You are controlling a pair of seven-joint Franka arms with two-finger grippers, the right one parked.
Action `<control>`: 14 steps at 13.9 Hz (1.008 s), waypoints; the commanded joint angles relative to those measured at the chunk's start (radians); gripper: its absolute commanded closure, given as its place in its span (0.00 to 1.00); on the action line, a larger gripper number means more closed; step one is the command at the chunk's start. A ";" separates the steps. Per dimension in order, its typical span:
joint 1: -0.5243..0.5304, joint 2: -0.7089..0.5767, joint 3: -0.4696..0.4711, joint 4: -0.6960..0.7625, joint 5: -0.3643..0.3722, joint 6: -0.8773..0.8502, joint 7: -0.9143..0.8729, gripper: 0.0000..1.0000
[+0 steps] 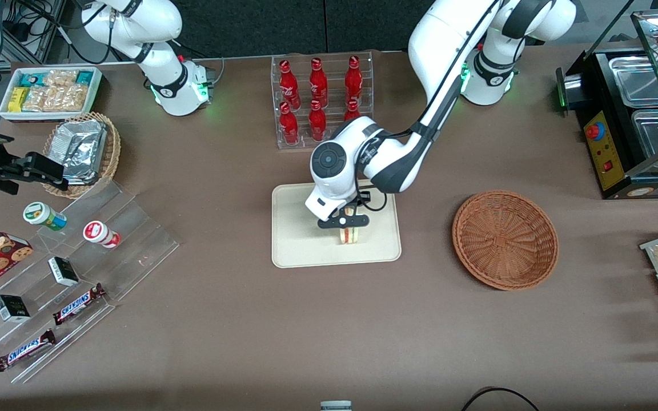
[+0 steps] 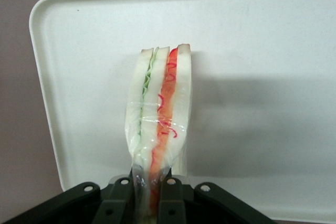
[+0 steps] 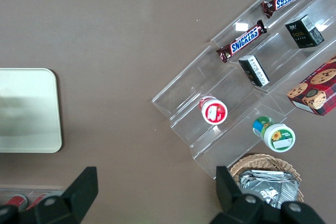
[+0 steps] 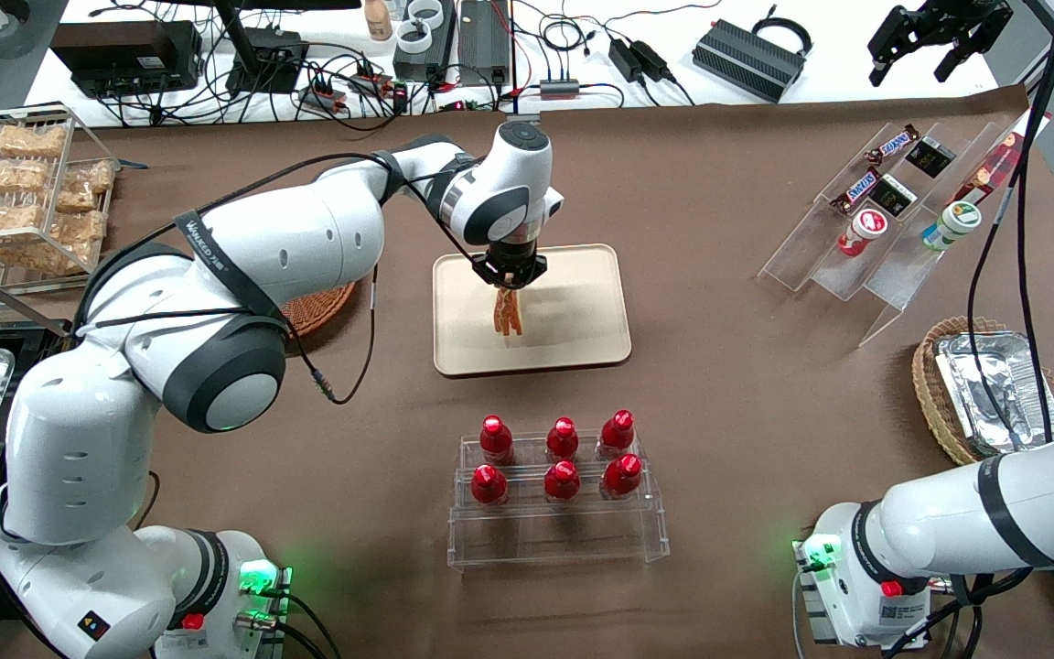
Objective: Place sandwich from basket to tray
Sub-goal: 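Carry the sandwich over the cream tray with the left gripper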
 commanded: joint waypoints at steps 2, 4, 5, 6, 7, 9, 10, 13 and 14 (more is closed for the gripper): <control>-0.033 0.042 0.017 0.063 0.004 -0.008 -0.038 1.00; -0.037 0.047 0.018 0.063 0.005 -0.008 -0.038 1.00; -0.037 0.057 0.018 0.065 0.005 -0.007 -0.038 1.00; -0.037 0.059 0.018 0.065 0.005 -0.002 -0.035 1.00; -0.037 0.059 0.018 0.063 0.005 0.013 -0.028 1.00; -0.037 0.065 0.018 0.060 0.022 0.019 -0.027 1.00; -0.037 0.065 0.018 0.059 0.031 0.019 -0.025 1.00; -0.037 0.067 0.017 0.059 0.031 0.019 -0.024 0.64; -0.037 0.067 0.017 0.059 0.031 0.021 -0.021 0.15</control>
